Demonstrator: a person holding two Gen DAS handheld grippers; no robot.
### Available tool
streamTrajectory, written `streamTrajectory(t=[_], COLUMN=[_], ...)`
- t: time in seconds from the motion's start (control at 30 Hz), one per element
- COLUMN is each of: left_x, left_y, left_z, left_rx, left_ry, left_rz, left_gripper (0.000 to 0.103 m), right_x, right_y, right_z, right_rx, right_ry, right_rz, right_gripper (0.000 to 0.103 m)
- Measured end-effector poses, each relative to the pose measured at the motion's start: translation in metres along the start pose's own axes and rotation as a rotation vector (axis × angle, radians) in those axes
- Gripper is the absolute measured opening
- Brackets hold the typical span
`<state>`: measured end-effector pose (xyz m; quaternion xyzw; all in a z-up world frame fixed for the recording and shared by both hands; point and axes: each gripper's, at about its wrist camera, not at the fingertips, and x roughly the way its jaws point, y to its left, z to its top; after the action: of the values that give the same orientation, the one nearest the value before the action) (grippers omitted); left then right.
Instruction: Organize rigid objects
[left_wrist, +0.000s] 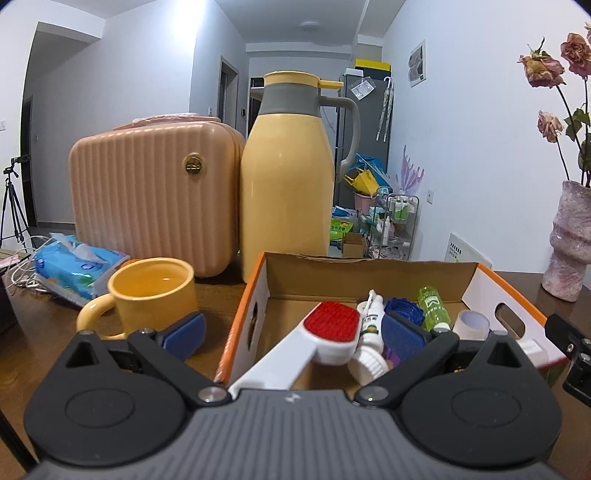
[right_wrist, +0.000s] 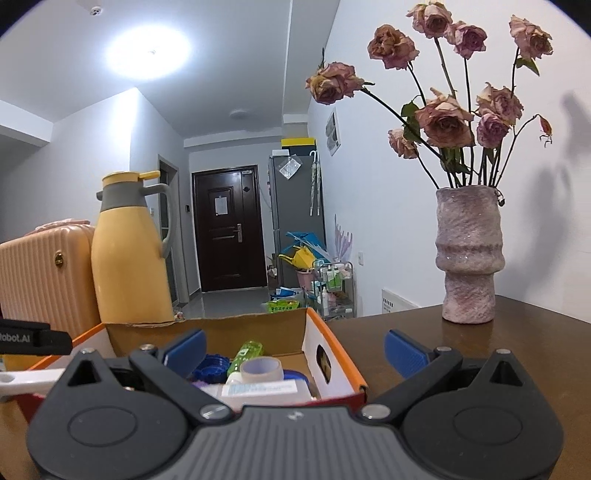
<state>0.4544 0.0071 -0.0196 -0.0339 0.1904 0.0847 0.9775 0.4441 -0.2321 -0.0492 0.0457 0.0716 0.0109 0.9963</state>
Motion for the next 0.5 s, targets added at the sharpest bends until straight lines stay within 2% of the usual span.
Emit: streamTrajectory(t=[0.5], left_x=[-0.077], left_y=[0.012], left_z=[-0.031], left_rx=[0.048], left_ry=[-0.013], left_rz=[-0.016], left_gripper=[0.103], right_x=[-0.075], right_y=[-0.002], right_z=[-0.010], right_rx=[-0.031], right_ry=[0.030], right_rz=[0.047], right_gripper=[0.103])
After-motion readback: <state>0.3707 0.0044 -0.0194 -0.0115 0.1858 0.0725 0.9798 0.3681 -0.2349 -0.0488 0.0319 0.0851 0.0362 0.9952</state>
